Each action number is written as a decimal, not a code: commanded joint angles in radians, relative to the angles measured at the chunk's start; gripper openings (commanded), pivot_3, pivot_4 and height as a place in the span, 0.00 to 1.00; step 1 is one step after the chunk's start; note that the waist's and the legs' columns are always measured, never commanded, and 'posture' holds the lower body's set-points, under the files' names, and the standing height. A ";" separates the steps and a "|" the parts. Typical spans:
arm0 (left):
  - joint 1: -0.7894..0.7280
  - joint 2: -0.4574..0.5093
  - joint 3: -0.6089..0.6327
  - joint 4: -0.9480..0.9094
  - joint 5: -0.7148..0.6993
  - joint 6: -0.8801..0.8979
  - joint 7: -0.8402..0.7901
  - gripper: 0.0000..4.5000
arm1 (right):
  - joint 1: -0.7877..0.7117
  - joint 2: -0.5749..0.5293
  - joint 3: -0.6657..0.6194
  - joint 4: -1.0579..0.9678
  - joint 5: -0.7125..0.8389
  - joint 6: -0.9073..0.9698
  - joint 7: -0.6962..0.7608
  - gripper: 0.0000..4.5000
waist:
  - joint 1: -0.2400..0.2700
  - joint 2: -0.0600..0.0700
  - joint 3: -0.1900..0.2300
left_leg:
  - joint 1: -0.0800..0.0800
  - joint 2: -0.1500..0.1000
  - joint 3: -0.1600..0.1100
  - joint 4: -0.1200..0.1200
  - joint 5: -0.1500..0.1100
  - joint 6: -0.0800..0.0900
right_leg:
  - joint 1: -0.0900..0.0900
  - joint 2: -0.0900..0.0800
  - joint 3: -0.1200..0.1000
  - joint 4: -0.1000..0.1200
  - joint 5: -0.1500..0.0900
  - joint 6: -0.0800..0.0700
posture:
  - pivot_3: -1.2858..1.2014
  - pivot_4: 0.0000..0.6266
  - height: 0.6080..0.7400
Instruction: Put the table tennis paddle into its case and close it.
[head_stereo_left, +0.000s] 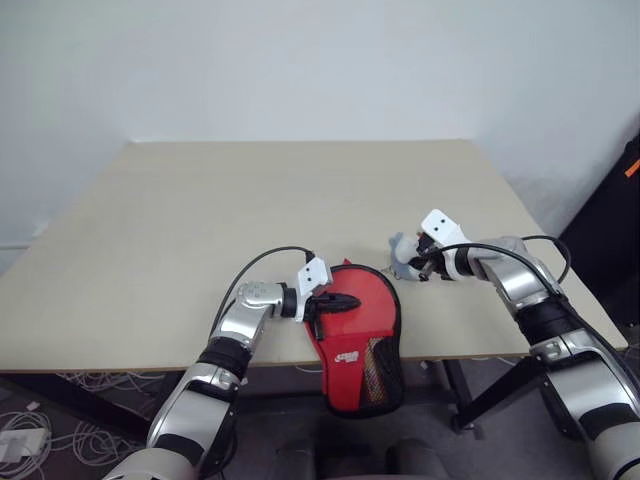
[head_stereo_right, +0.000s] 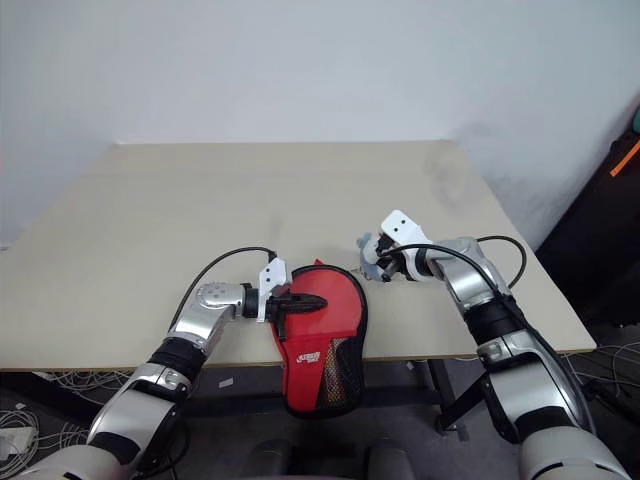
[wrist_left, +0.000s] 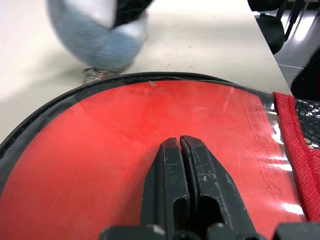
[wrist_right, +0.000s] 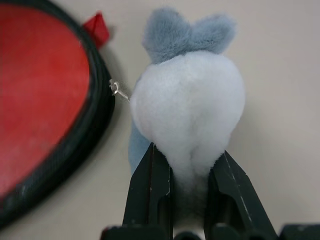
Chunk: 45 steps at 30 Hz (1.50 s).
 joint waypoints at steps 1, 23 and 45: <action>0.022 0.012 -0.024 0.060 0.049 0.003 0.006 0.00 | 0.040 -0.089 -0.062 -0.136 0.029 0.003 0.067 0.07 | -0.001 0.000 0.000 | 0.000 0.000 0.000 0.000 0.000 0.000 | 0.000 0.000 0.000 0.000 0.000 0.000 | 0.52 0.00 1.00; -0.009 -0.006 -0.022 0.087 0.055 -0.015 -0.022 0.00 | 0.526 -0.441 -0.280 -0.836 0.405 0.127 0.350 0.07 | 0.003 -0.001 0.000 | 0.001 0.000 -0.001 0.000 -0.001 0.000 | 0.002 -0.001 -0.001 -0.003 -0.002 -0.002 | 0.52 0.00 1.00; -0.036 -0.011 -0.025 0.115 0.060 -0.033 -0.050 0.00 | 0.810 -0.478 -0.304 -1.057 0.465 0.116 0.246 0.07 | 0.028 -0.003 0.000 | 0.001 0.000 -0.001 0.002 -0.004 -0.001 | 0.002 -0.001 -0.001 -0.004 -0.003 -0.001 | 0.52 0.00 1.00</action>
